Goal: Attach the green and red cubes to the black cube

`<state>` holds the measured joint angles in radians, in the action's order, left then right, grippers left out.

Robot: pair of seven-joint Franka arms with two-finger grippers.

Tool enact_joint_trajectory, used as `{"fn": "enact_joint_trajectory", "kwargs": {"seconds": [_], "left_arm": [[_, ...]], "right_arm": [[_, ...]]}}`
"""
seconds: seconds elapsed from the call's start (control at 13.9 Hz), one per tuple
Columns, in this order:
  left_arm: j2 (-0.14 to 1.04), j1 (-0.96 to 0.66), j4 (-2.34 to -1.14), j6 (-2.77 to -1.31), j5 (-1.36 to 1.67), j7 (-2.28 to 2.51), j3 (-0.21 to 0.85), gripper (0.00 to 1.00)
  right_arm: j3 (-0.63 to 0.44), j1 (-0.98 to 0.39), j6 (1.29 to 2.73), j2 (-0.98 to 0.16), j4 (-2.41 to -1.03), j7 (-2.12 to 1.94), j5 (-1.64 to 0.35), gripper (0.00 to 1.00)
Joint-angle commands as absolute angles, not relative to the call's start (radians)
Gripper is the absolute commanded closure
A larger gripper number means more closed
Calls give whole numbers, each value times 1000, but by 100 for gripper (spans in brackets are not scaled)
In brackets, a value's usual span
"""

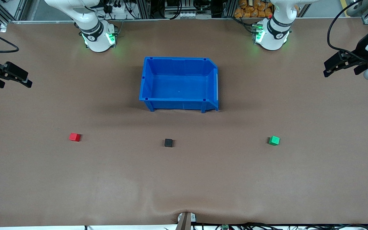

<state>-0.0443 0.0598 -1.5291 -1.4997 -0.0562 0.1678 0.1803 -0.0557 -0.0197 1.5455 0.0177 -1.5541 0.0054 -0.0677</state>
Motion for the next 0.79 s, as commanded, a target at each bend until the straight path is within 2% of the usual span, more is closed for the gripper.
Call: {"fn": "enact_joint_trajectory", "kwargs": {"seconds": [0.0,0.72], "left_arm": [[-46,63,-1511,-1476,-58,149,179,0],[-44,61,-1513,-1476,-72,150,183,0]], "right_arm": [[-49,-8,1522,-2,-1519,-6,-57,0],[-51,-15,1529,-12,-1526,-6,-55,0]]}}
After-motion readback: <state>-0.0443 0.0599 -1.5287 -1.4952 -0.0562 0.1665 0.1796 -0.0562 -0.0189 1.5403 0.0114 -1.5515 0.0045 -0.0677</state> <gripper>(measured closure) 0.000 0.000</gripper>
